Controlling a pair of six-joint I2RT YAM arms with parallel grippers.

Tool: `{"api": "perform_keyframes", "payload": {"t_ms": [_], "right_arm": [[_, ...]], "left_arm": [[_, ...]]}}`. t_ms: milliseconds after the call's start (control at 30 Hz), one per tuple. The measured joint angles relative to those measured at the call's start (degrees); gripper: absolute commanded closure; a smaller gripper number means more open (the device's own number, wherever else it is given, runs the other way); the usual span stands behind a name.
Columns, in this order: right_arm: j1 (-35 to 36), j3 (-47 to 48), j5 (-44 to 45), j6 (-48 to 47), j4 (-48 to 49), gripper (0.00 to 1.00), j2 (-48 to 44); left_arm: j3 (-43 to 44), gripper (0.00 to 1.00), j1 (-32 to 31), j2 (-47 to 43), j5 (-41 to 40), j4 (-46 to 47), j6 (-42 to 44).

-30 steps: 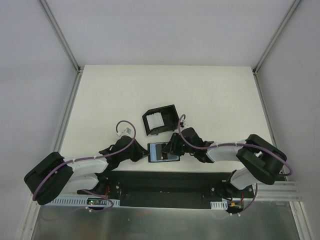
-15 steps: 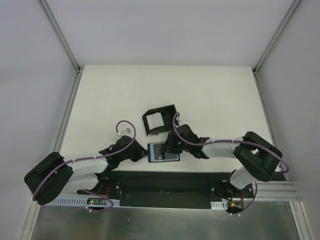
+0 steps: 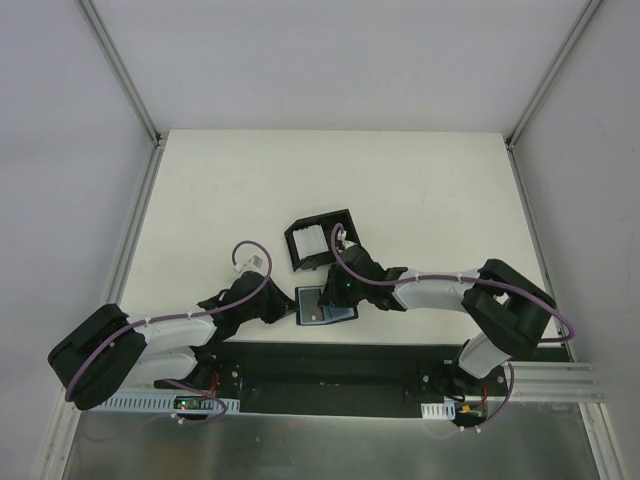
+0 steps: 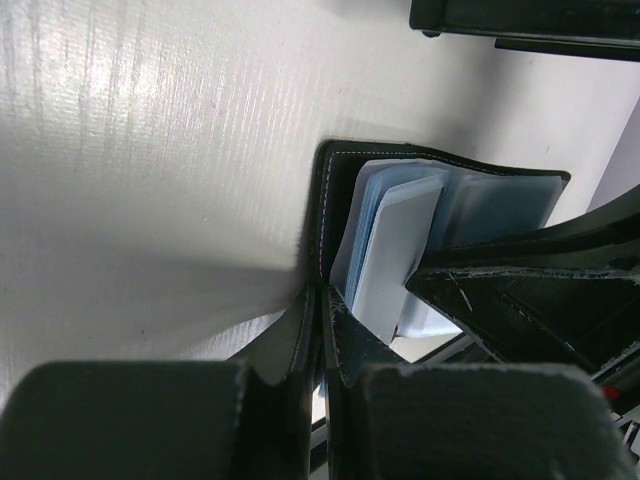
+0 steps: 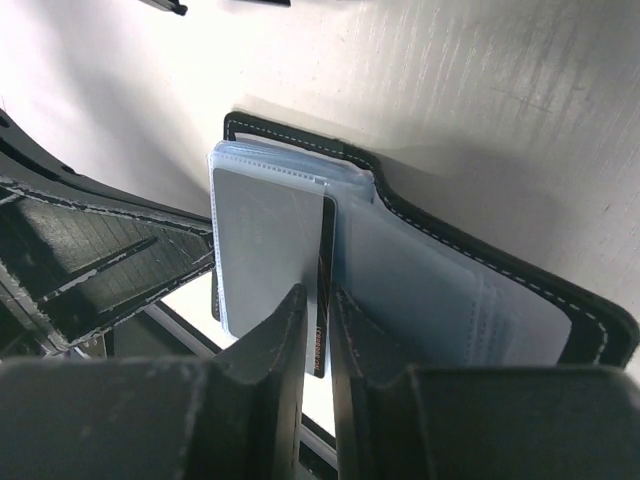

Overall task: Put the credit cards into the card holder
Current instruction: Insert the credit card into the card holder.

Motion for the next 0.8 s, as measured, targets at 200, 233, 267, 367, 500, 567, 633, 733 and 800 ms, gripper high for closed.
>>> {"api": "perform_keyframes", "payload": {"t_ms": [200, 233, 267, 367, 500, 567, 633, 733, 800], "right_arm": [[0.5, 1.6, 1.3, -2.0, -3.6, 0.62, -0.2], [0.7, 1.8, 1.7, -2.5, -4.6, 0.61, -0.7], [0.9, 1.9, 2.1, -3.0, -5.4, 0.6, -1.2], [1.3, 2.2, 3.4, -5.0, -8.5, 0.57, -3.8], [2.9, 4.2, 4.8, -7.5, -11.4, 0.54, -4.9], [4.3, 5.1, 5.3, -8.6, -12.6, 0.54, -4.9], [6.0, 6.4, 6.2, -9.7, -14.3, 0.53, -4.8], [8.2, 8.5, 7.4, -11.3, -16.1, 0.51, -4.0], [9.5, 9.6, 8.1, -12.2, -17.4, 0.49, -3.3]], "left_arm": [[0.0, 1.0, 0.0, 0.0, 0.1, 0.0, 0.1], [0.0, 1.0, 0.0, -0.1, 0.1, 0.0, 0.1], [0.0, 1.0, 0.0, -0.2, 0.1, -0.1, 0.1], [0.0, 1.0, 0.0, -0.7, 0.2, -0.7, 0.4], [0.0, 1.0, 0.0, -1.8, 0.3, -1.9, 0.9], [0.0, 1.0, 0.0, -2.4, 0.3, -2.7, 1.4], [0.0, 1.0, 0.0, -3.0, 0.2, -3.3, 1.8], [0.0, 1.0, 0.0, -4.0, 0.2, -4.7, 2.1], [0.0, 1.0, 0.0, -4.5, 0.2, -5.4, 2.4]]}}
